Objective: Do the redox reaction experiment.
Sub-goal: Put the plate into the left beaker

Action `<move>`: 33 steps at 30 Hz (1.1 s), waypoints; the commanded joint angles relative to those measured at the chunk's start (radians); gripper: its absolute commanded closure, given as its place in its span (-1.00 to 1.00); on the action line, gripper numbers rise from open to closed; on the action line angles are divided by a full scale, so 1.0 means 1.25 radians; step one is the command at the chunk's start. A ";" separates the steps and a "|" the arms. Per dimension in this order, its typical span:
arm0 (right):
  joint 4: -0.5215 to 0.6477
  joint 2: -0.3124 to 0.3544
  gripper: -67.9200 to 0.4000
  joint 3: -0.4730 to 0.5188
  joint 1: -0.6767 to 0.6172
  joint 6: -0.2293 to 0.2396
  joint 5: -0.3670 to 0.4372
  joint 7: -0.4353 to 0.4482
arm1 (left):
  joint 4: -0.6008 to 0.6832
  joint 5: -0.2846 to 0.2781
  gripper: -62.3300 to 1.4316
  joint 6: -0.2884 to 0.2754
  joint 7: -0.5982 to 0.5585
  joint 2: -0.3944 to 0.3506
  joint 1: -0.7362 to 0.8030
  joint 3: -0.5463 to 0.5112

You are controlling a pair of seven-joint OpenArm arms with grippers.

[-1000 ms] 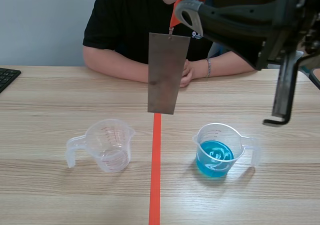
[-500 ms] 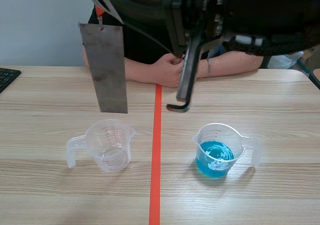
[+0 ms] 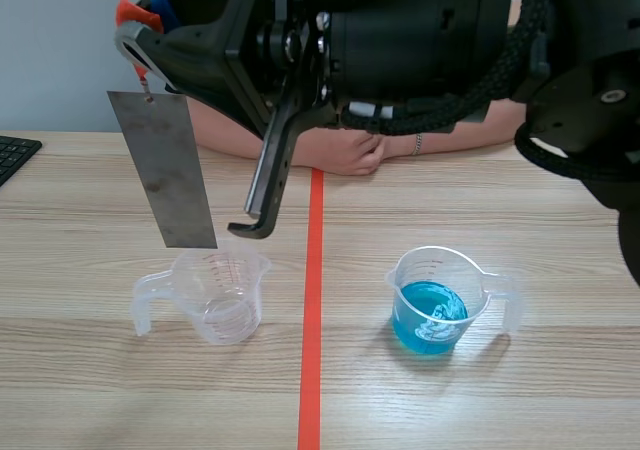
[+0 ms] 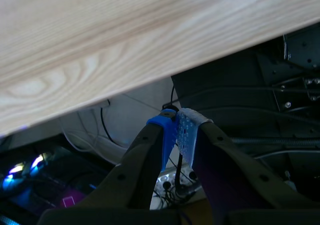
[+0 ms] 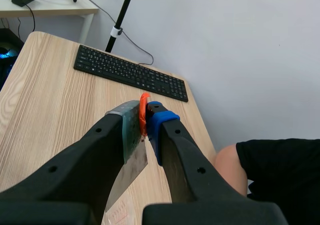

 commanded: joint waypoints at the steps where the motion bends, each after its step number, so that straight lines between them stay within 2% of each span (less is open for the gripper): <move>1: 0.006 0.003 0.94 0.001 0.014 0.001 0.009 0.010 | 0.001 -0.005 0.83 -0.002 -0.011 0.004 0.007 -0.001; 7: -0.008 0.003 0.94 -0.001 0.014 0.001 0.009 -0.009 | -0.031 -0.005 0.83 -0.002 -0.028 0.004 0.007 -0.001; 14: -0.059 0.002 0.94 -0.001 0.014 -0.008 0.009 0.004 | -0.032 -0.005 0.79 -0.002 -0.049 0.003 0.006 -0.001; 17: -0.078 0.002 0.94 -0.001 0.014 -0.008 0.009 0.023 | -0.032 0.003 0.46 -0.007 -0.054 0.003 0.006 -0.002; 19: -0.088 0.002 0.94 -0.001 0.014 -0.008 0.009 0.032 | -0.032 0.029 0.26 -0.020 -0.065 0.003 0.006 -0.002; 24: -0.116 -0.022 0.94 -0.001 0.014 -0.008 -0.020 0.033 | -0.032 0.035 0.08 -0.020 -0.074 0.003 0.006 -0.002; 27: -0.134 -0.038 0.94 -0.001 0.014 -0.008 -0.033 0.035 | -0.032 0.039 -0.12 -0.020 -0.074 0.003 0.006 -0.002; 29: -0.146 -0.047 0.94 -0.004 0.014 -0.008 -0.045 0.039 | -0.032 0.056 -0.30 -0.020 -0.074 0.003 0.006 -0.002; 33: -0.175 -0.062 0.94 -0.022 0.016 -0.008 -0.067 0.049 | -0.032 0.083 -0.79 -0.020 -0.074 0.003 0.006 -0.002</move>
